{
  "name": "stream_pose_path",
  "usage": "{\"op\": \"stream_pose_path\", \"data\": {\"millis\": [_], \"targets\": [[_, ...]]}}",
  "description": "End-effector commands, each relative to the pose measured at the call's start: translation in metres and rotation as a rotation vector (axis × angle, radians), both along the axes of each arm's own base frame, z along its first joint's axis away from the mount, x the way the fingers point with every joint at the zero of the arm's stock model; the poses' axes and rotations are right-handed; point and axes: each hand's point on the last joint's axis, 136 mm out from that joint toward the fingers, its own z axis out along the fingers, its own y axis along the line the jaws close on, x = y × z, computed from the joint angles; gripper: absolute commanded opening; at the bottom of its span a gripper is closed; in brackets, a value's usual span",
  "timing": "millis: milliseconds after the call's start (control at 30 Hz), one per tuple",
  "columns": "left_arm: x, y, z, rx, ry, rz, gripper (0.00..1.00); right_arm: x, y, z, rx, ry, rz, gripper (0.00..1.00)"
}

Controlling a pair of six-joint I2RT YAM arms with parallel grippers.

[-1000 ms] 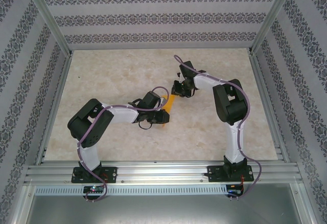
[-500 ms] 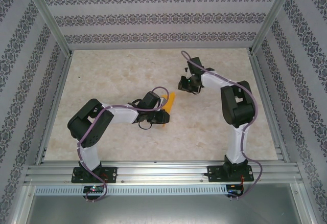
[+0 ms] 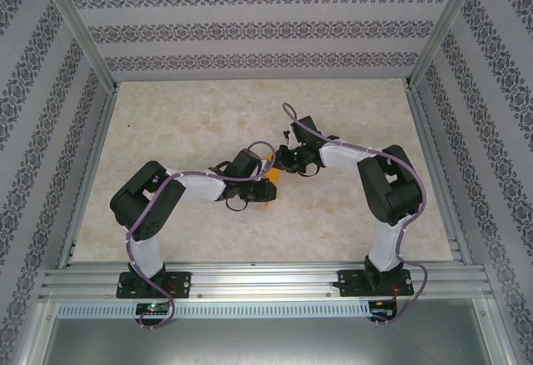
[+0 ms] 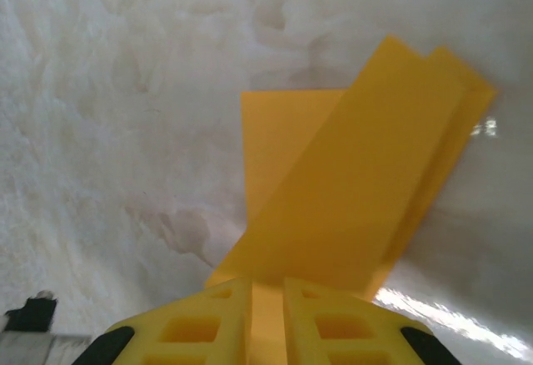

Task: Fold a paper plane with a square sheet of paper (fold left side to right side)
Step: Fold the wing for the fifth time at the center of the table.

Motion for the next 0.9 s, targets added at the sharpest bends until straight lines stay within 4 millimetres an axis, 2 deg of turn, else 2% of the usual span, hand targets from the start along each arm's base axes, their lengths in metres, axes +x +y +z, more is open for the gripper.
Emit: {"op": "stream_pose_path", "data": {"millis": [0, 167, 267, 567, 867], "targets": [[-0.039, 0.025, -0.039, 0.121, 0.149, -0.034, 0.21, 0.01, 0.01, -0.006, 0.041, 0.004, -0.016, 0.18], [-0.045, 0.027, -0.036, 0.12, 0.159, -0.04, 0.22, 0.009, -0.004, -0.038, -0.079, 0.054, -0.038, 0.18], [-0.052, 0.03, -0.035, 0.125, 0.171, -0.053, 0.21, 0.009, -0.012, -0.049, -0.132, 0.07, -0.042, 0.18], [-0.085, 0.036, -0.045, 0.179, 0.223, -0.108, 0.21, 0.014, -0.02, -0.055, -0.162, 0.08, -0.053, 0.18], [-0.107, 0.043, -0.05, 0.214, 0.25, -0.132, 0.21, 0.017, -0.025, -0.059, -0.173, 0.087, -0.054, 0.18]]}}
